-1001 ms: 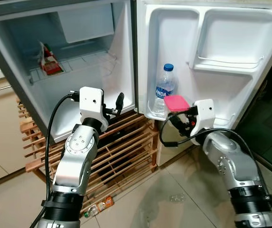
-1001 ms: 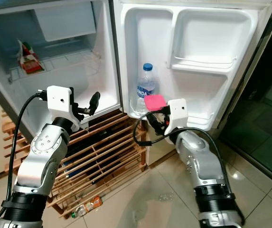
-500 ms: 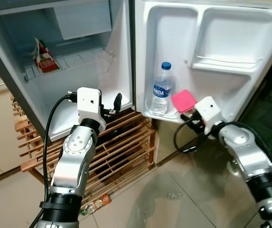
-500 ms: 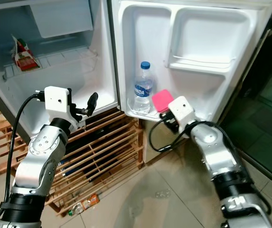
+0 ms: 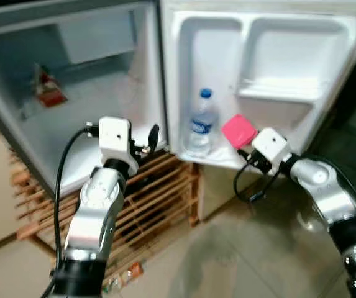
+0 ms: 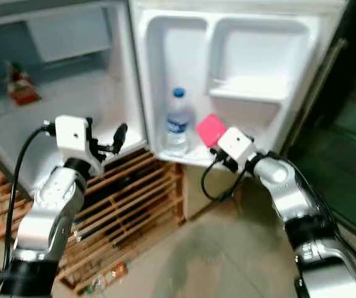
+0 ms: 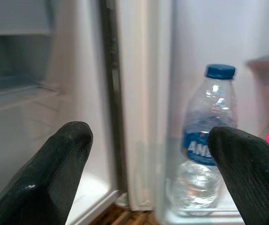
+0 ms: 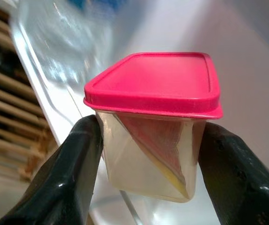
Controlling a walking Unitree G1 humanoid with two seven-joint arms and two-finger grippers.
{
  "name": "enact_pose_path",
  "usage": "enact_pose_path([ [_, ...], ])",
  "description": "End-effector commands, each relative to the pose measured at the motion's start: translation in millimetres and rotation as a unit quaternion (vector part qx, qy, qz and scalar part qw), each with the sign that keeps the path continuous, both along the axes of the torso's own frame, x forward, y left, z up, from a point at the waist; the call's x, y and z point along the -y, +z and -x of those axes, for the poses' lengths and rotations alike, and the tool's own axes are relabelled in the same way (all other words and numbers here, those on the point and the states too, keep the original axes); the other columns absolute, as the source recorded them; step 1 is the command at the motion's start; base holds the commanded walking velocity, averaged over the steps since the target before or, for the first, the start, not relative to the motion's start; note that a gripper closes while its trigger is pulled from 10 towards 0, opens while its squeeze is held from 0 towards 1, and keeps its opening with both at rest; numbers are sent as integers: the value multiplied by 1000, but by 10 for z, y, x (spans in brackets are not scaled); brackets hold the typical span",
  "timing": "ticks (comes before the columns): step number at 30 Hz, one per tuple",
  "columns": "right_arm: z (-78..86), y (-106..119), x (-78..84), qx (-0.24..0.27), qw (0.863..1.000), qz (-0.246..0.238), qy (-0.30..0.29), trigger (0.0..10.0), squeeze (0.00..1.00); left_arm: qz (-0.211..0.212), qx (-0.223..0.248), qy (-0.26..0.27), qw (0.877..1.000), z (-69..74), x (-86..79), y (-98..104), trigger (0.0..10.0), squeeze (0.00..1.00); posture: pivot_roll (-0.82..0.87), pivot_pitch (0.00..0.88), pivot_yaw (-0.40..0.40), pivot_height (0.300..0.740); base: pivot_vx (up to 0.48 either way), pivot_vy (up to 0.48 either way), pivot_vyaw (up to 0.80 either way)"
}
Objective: Restocking fridge
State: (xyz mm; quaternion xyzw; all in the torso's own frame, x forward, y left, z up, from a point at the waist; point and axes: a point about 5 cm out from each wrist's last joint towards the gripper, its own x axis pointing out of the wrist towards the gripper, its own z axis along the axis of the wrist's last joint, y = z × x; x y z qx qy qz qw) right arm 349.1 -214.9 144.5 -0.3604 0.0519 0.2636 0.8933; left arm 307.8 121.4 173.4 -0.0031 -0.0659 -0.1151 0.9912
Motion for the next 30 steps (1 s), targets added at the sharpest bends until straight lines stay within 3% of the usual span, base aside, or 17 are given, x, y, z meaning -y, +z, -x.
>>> enact_pose_path([
  [1,-38,47,-112,10,1000,7,27,0,0,-5,-4,16,1000,-6,-84,0,10000,0,-118,0,74,740,345,0,0],
  [16,-5,-75,-170,4,989,83,124,0,0,-4,-15,28,999,60,-151,-28,10000,0,-90,0,70,740,0,0,0],
  [24,91,-319,-280,-14,971,149,189,0,0,-26,-23,29,999,121,-314,-14,10000,0,-60,0,103,740,0,0,0],
  [28,95,-374,-282,-36,976,117,180,0,0,-29,-24,28,999,133,-330,-7,10000,0,-56,0,104,740,0,0,0],
  [30,72,-371,-289,-49,983,73,162,0,0,-31,-26,28,999,142,-327,-8,10000,0,-54,0,100,740,0,0,0],
])
